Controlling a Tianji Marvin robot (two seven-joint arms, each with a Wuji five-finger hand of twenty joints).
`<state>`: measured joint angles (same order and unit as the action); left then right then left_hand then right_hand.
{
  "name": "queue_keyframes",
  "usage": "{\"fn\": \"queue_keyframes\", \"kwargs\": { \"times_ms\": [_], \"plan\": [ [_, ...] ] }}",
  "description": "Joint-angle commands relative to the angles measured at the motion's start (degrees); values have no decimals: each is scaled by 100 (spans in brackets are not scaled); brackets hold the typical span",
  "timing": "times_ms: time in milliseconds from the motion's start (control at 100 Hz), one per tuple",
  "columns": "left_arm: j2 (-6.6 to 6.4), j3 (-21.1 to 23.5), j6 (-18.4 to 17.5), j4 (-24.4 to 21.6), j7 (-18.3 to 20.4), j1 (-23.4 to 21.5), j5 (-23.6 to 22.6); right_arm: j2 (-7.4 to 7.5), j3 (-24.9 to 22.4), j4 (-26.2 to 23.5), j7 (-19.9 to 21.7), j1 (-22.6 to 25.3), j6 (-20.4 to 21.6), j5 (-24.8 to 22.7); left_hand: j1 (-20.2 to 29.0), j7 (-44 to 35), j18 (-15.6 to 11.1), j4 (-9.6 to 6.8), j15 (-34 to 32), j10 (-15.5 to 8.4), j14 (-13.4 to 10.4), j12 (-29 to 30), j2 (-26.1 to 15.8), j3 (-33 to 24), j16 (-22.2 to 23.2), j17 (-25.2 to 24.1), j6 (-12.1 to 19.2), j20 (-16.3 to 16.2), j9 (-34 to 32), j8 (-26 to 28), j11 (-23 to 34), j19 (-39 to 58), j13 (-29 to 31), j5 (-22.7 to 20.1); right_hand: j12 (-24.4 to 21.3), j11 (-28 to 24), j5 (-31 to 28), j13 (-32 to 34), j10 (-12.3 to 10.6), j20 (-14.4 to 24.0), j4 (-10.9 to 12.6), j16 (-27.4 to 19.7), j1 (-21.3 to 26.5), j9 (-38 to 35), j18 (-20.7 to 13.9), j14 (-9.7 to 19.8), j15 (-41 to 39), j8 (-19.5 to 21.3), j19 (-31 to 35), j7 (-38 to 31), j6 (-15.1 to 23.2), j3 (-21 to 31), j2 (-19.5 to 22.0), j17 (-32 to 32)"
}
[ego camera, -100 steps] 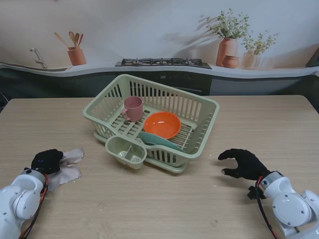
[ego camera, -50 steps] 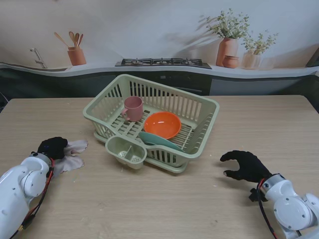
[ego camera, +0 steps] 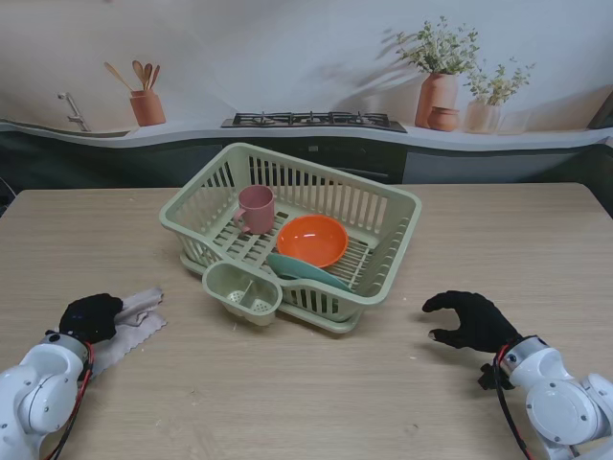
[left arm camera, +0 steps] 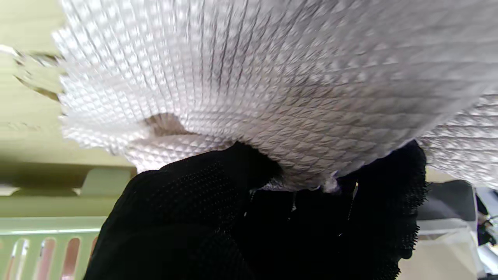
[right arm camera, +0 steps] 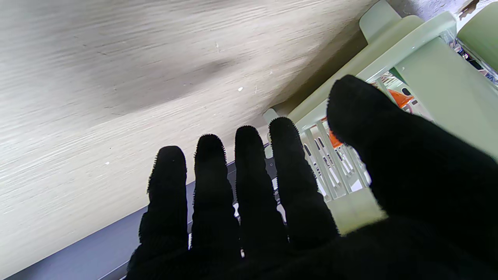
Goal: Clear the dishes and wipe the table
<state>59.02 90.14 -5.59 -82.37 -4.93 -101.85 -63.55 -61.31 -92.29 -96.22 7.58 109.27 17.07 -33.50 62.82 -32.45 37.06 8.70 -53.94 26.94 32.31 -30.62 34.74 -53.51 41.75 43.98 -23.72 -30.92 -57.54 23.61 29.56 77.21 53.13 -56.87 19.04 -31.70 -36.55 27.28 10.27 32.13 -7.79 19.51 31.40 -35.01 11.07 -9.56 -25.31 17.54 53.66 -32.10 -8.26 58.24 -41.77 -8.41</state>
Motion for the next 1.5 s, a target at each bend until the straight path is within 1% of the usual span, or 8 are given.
{"fn": "queue_keyframes", "kwargs": {
  "times_ms": [0, 160, 310, 630, 840, 980, 1210, 1490],
  "plan": [
    [50, 26, 30, 50, 71, -315, 8, -4, -9, -34, 88, 36, 46, 8, 247, -247, 293, 93, -136, 132, 522, -103, -177, -33, 117, 76, 785, -148, -117, 44, 81, 321, 68, -393, -33, 65, 69, -119, -101, 96, -45, -36, -150, 126, -32, 133, 69, -41, -102, 19, 79, -112, 82, 69],
    [70, 217, -54, -121, -122, -593, -114, -1, -3, -34, 109, 21, 50, 28, 253, -232, 293, 95, -146, 134, 525, -111, -195, -30, 126, 69, 785, -180, -97, 46, 100, 336, 48, -374, -33, 67, 72, -115, -99, 96, -46, -36, -153, 130, -33, 139, 67, -42, -101, 20, 76, -112, 82, 68],
    [65, 186, -206, 66, -373, -430, -130, -7, 4, -37, 90, 29, 41, 38, 251, -231, 293, 95, -149, 125, 502, -113, -199, -30, 127, 69, 795, -194, -95, 55, 107, 332, 48, -386, -33, 65, 79, -98, -97, 99, -46, -33, -154, 131, -23, 137, 59, -43, -86, 22, 61, -113, 87, 33],
    [7, -294, -461, 1142, -715, 769, 76, -46, 45, -35, -80, 70, 144, 156, 250, -216, 293, 94, -154, 98, 471, -120, -189, -31, 124, 51, 834, -215, -99, 67, 116, 315, 55, -393, -35, 35, 188, -41, -65, 52, -52, -36, -168, 251, -167, 132, -9, -52, 23, 35, 38, -114, 31, -99],
    [-36, -739, -562, 1839, -863, 1556, 200, -59, 46, 6, -181, 77, 260, 147, 253, -207, 293, 95, -156, 81, 458, -125, -183, -27, 120, 45, 848, -222, -111, 74, 117, 311, 59, -403, -94, 22, 712, -308, -174, -146, -98, -113, -213, 757, -437, 267, -25, -96, 81, 91, 43, -149, -186, 35],
    [-49, -963, -552, 2109, -865, 1852, 291, -59, 39, 23, -191, 68, 340, 153, 255, -200, 293, 94, -156, 69, 445, -133, -179, -25, 116, 51, 850, -223, -113, 77, 121, 314, 66, -407, -147, 95, 957, -449, -199, -238, -123, -177, -268, 986, -543, 321, 61, -143, 14, 136, 37, -178, -278, 125],
    [-40, -864, -424, 1840, -526, 1622, 338, -59, 18, 9, -189, 77, 430, 188, 253, -191, 293, 94, -157, 86, 463, -131, -185, -25, 115, 54, 835, -225, -104, 78, 113, 317, 60, -403, -175, 90, 1000, -489, -214, -320, -141, -213, -320, 1044, -563, 339, 80, -205, -13, 114, 27, -172, -291, 146],
    [20, -155, -364, 850, -360, 542, 179, -63, -1, -2, -187, 106, 496, 255, 253, -189, 293, 95, -169, 99, 497, -131, -197, -29, 122, 42, 814, -244, -96, 81, 118, 328, 51, -395, -184, 64, 967, -458, -212, -348, -141, -209, -318, 993, -538, 320, 41, -245, 26, 72, 31, -177, -276, 131]
  ]
}}
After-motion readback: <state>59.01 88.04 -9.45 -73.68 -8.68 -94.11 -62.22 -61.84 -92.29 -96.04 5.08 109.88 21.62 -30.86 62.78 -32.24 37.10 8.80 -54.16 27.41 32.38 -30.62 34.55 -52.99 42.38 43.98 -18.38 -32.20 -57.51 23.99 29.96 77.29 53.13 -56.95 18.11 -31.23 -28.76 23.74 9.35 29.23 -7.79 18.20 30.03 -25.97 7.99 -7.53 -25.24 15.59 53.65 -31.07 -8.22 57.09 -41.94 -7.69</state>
